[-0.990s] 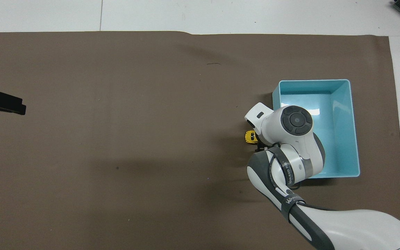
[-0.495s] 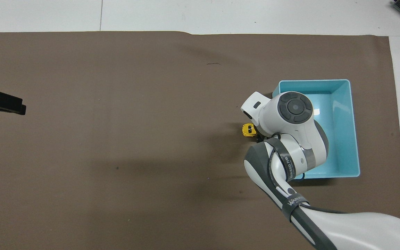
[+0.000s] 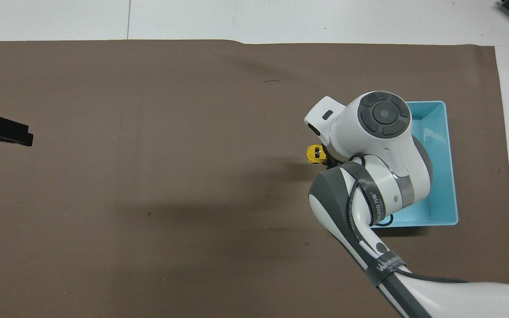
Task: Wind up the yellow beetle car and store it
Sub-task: 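Grasp the yellow car with the right gripper, then lift the car into the blue bin with the right gripper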
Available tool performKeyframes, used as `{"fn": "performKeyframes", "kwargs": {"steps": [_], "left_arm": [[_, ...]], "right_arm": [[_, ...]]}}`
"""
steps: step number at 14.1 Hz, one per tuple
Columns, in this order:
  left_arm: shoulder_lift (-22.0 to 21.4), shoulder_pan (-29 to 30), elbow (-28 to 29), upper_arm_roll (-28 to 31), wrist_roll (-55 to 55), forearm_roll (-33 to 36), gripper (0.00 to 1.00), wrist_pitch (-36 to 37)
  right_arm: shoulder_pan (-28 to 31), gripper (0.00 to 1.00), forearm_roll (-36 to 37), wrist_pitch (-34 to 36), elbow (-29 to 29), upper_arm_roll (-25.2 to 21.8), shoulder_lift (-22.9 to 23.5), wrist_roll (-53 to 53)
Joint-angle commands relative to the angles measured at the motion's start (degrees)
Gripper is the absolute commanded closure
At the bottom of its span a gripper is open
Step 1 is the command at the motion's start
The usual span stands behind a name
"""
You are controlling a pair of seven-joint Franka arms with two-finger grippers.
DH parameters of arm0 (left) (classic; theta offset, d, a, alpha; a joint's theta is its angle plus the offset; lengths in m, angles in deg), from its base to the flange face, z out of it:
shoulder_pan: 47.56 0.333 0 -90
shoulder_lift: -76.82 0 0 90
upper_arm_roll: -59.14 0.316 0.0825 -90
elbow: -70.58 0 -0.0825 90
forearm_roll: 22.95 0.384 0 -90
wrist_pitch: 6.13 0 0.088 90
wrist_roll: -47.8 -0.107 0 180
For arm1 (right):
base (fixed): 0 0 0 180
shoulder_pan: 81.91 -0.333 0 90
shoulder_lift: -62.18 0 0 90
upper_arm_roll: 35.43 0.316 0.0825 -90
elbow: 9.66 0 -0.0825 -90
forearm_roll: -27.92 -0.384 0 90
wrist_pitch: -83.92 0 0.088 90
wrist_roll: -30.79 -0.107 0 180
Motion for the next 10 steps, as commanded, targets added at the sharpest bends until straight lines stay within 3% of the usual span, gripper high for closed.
{"fn": "performKeyframes", "kwargs": {"steps": [1,6,10], "left_arm": [[-1.28,0.7,1.27,-0.32,0.12,-0.78,0.0,0.23],[-1.28,0.7,1.27,-0.32,0.03,-0.78,0.0,0.23],[-1.28,0.61,1.27,-0.32,0.12,-0.78,0.0,0.23]], "right_arm": [[5.2,1.0,0.04,0.56,2.77,0.38,-1.56,6.06],[16.28,1.0,0.48,-2.6,7.69,0.29,-3.14,13.45],[16.74,1.0,0.3,-10.06,15.33,0.38,-5.43,13.55]]}}
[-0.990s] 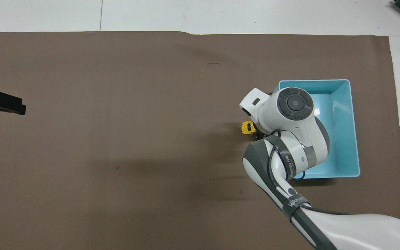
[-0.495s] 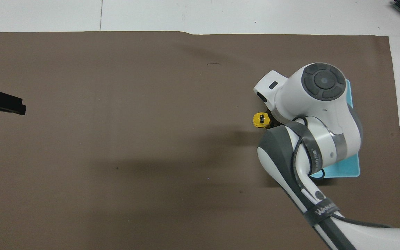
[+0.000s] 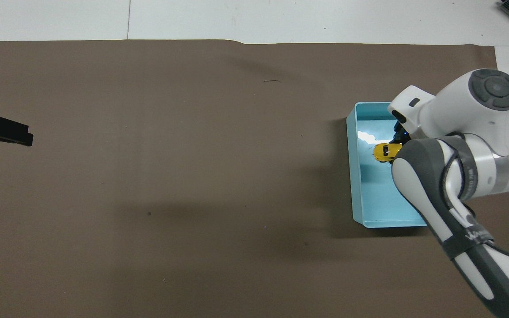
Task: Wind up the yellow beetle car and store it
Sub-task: 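Lift the car into the blue bin with the right gripper, then open the right gripper and withdraw it from the bin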
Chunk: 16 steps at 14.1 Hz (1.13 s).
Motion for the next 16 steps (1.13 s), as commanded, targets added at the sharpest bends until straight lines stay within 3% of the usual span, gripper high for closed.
{"fn": "performKeyframes", "kwargs": {"steps": [1,11,16], "left_arm": [[-1.2,0.7,1.27,-0.32,0.12,-0.78,0.0,0.23],[-1.28,0.61,1.27,-0.32,0.03,-0.78,0.0,0.23],[-1.28,0.7,1.27,-0.32,0.12,-0.78,0.0,0.23]], "right_arm": [[-0.36,1.0,0.26,-6.81,7.57,0.84,-2.99,-0.36],[-3.62,1.0,-0.26,-18.77,14.52,0.93,-0.27,-1.68],[-3.53,1.0,-0.26,-19.05,15.58,0.84,-0.53,-0.8]]}}
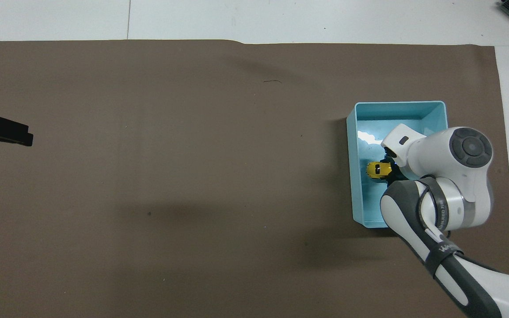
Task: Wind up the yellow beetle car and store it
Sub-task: 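Open the right gripper and withdraw it from the bin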
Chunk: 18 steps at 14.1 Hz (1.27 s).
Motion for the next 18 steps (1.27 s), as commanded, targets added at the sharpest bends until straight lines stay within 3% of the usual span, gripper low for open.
{"fn": "performKeyframes", "kwargs": {"steps": [1,2,4,8,11,16,18], "left_arm": [[-1.28,0.7,1.27,-0.32,0.12,-0.77,0.0,0.23],[-1.28,0.7,1.27,-0.32,0.12,-0.77,0.0,0.23],[-1.28,0.61,1.27,-0.32,0.12,-0.77,0.0,0.23],[-1.28,0.7,1.27,-0.32,0.12,-0.77,0.0,0.23],[-1.28,0.61,1.27,-0.32,0.12,-0.77,0.0,0.23],[-1.28,0.7,1.27,-0.32,0.12,-0.77,0.0,0.23],[-1.28,0.7,1.27,-0.32,0.03,-0.77,0.0,0.23]], "right_arm": [[0.41,0.96,-0.2,-0.99,1.09,0.14,-0.65,0.23],[0.41,0.71,-0.2,-1.07,1.09,0.14,-0.65,-0.38],[0.4,0.01,-0.2,-1.25,1.0,0.14,-0.57,-0.73],[0.75,0.0,-0.37,0.41,-1.71,0.23,-0.21,-1.44],[0.58,0.0,-0.55,8.3,-9.35,0.32,-0.39,-3.36],[0.49,0.0,-4.59,21.13,-20.51,0.23,-1.53,-17.04],[1.19,0.0,-4.68,23.09,-22.81,0.15,-3.02,-23.91]]}}
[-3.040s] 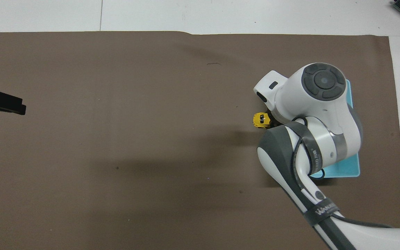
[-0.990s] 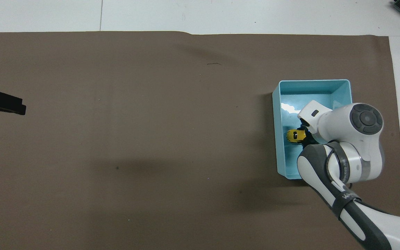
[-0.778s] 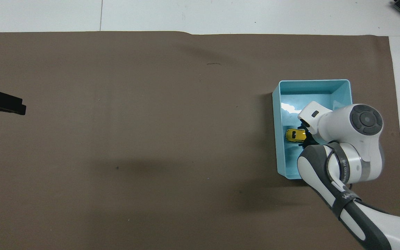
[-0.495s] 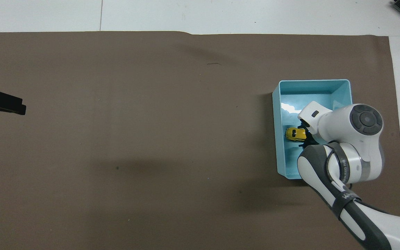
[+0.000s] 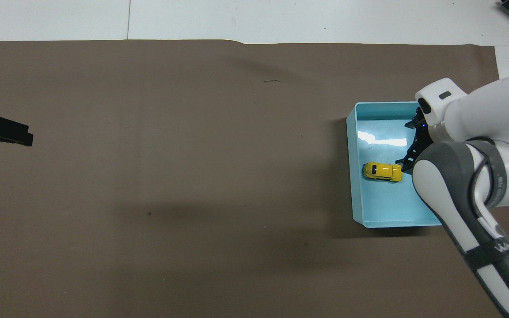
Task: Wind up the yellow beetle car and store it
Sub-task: 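Open the right gripper and withdraw it from the bin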
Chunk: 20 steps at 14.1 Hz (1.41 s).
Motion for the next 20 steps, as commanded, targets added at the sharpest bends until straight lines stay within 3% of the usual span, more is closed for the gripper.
{"fn": "performKeyframes", "kwargs": {"steps": [1,9,20], "left_arm": [[-1.28,0.7,1.27,-0.32,0.12,-0.75,0.0,0.23],[-1.28,0.7,1.27,-0.32,0.12,-0.75,0.0,0.23],[-1.28,0.7,1.27,-0.32,0.12,-0.75,0.0,0.23]], "right_arm": [[1.03,0.0,-1.17,3.95,-3.66,0.0,-1.03,-7.55],[0.15,0.0,-0.64,15.19,-8.84,0.61,-6.21,-40.23],[0.85,0.0,-0.29,25.22,-16.85,0.26,-6.04,-71.53]]}}
